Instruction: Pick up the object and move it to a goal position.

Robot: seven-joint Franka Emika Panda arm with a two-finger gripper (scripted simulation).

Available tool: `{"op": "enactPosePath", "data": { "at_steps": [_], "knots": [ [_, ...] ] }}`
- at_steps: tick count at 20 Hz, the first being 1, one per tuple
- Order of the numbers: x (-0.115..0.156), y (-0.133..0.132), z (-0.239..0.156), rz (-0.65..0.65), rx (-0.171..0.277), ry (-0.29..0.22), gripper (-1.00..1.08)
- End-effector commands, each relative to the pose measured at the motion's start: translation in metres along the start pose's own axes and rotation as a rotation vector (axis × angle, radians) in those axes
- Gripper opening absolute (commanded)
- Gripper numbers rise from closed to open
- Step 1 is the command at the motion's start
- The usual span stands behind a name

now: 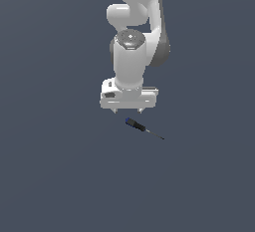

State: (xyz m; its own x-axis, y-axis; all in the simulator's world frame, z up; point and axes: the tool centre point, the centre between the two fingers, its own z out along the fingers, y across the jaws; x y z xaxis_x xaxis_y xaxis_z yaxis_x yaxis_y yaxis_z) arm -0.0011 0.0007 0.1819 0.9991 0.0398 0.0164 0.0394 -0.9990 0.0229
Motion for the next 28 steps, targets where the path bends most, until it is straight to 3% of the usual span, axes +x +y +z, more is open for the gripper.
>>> {"op": "enactPosePath", "data": {
  "at_steps": [1,10,17,28],
  "knots": [
    [0.0,0.0,0.0,0.0,0.0,0.0,1.0],
    [-0.013,-0.01,0.017,0.014,0.032,-0.049,1.0],
    [-0.012,-0.011,0.018,0.005,0.032,-0.049,1.0],
    [-0.01,-0.022,0.035,-0.171,0.025,-0.044,1.0]
  ]
}}
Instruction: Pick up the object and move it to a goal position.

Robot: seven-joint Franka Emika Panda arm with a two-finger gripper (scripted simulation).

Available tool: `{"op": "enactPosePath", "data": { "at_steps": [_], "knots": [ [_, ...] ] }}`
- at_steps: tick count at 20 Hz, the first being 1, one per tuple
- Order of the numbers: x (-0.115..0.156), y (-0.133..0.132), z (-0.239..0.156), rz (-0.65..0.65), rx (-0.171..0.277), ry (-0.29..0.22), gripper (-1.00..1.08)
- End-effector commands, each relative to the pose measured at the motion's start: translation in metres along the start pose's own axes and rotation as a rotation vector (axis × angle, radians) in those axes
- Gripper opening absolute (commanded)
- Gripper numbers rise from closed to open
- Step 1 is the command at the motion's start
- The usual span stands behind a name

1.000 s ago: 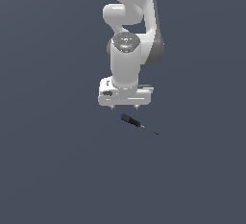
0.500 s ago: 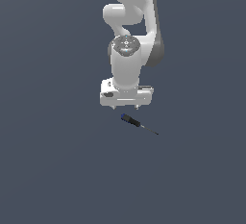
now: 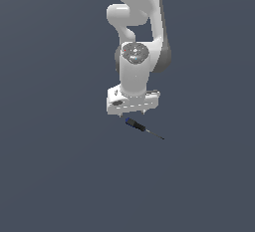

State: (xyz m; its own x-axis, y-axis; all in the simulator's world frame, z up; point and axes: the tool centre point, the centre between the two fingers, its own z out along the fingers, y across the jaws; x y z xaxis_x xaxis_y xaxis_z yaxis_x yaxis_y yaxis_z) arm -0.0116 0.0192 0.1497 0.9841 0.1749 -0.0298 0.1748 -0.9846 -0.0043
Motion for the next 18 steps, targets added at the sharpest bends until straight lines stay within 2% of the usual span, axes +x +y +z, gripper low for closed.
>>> {"op": "enactPosePath", "data": {
  "at_steps": [1,18],
  "knots": [
    [0.002,-0.004,0.006,-0.06,-0.003,0.001,1.0],
    [0.013,-0.041,0.059,-0.614,-0.018,0.012,1.0]
  ]
}}
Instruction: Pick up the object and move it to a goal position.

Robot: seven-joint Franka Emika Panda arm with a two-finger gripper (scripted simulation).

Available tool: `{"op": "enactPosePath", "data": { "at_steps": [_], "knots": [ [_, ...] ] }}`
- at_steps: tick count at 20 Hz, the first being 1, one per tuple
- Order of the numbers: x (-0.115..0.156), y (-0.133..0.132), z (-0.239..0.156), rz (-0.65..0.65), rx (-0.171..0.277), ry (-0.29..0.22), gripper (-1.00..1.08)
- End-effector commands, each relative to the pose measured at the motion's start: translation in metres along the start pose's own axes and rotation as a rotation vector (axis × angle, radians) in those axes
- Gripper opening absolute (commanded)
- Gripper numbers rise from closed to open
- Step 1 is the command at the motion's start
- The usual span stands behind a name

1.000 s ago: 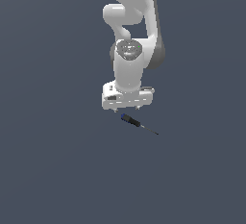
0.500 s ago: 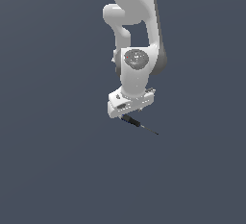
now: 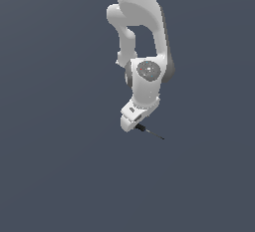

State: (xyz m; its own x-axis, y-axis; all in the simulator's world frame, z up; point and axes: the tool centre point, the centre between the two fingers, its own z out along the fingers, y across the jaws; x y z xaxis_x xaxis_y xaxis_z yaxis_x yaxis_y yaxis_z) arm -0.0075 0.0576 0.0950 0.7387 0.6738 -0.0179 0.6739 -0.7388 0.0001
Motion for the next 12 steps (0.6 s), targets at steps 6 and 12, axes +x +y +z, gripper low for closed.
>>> {"op": "enactPosePath", "data": {
  "at_steps": [6,12],
  "knots": [
    [0.011,-0.012,0.018,-0.204,-0.002,0.01,1.0],
    [0.016,-0.018,0.027,-0.295,-0.003,0.016,1.0]
  ]
}}
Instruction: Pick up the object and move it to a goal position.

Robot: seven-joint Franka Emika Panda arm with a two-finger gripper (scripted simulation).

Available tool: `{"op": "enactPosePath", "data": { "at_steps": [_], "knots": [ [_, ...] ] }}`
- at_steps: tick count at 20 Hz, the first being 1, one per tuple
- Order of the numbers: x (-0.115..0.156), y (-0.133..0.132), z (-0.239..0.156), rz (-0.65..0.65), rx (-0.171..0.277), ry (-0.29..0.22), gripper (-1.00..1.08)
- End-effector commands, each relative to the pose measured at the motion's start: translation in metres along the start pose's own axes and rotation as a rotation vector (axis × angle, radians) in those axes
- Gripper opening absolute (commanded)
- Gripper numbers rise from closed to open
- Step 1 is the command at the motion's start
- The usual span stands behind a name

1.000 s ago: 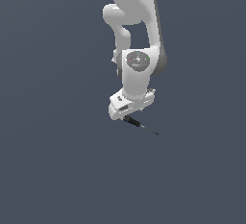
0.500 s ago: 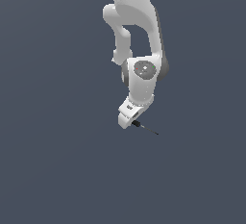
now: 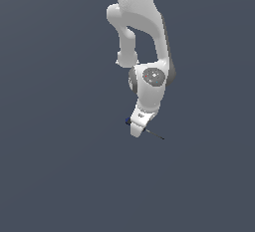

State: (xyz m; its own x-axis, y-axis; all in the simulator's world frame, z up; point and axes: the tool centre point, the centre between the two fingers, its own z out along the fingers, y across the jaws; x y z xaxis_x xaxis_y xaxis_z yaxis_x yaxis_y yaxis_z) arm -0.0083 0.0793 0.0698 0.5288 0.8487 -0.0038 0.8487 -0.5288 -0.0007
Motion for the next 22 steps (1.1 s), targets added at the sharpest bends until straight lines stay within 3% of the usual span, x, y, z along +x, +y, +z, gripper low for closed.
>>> {"op": "enactPosePath", "data": {
  "at_steps": [1,11,22],
  "knots": [
    [0.002,-0.001,0.003,-0.031,-0.001,0.002,1.0],
    [0.003,-0.002,0.009,-0.047,0.0,0.003,1.0],
    [0.003,-0.003,0.052,-0.052,-0.001,0.003,1.0]
  ]
}}
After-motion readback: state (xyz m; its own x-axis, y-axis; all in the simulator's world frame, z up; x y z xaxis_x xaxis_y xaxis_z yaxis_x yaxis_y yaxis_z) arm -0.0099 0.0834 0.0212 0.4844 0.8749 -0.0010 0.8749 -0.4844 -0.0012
